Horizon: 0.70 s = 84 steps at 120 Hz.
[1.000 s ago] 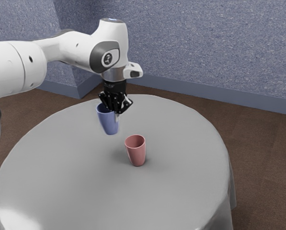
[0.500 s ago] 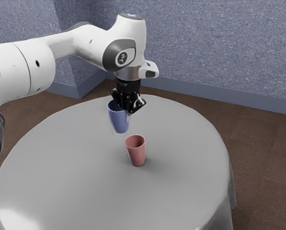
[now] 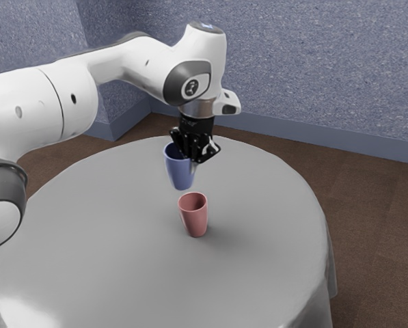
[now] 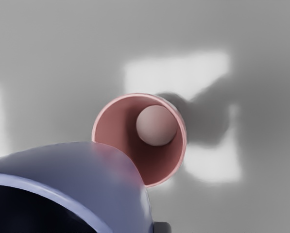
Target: Place the left cup onto the right cup
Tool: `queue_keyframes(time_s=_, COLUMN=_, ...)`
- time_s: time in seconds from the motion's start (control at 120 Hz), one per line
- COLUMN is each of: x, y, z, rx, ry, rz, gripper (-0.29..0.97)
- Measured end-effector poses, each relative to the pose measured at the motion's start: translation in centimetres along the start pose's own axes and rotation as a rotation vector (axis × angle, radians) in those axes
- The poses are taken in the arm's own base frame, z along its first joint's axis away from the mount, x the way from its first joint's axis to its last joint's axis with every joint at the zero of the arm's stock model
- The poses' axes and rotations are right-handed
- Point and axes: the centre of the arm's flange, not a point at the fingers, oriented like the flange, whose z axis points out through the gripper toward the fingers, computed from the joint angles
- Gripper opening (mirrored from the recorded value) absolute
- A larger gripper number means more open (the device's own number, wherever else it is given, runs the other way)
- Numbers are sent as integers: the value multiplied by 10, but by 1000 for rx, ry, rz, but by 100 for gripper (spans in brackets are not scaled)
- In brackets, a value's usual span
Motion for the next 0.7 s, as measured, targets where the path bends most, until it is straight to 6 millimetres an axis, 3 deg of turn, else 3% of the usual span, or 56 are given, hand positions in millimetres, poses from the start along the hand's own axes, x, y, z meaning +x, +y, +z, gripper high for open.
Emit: queue_keyframes(time_s=0.7, x=5, y=6, z=11, rx=-42, ry=-8, rz=-10, gripper=-11)
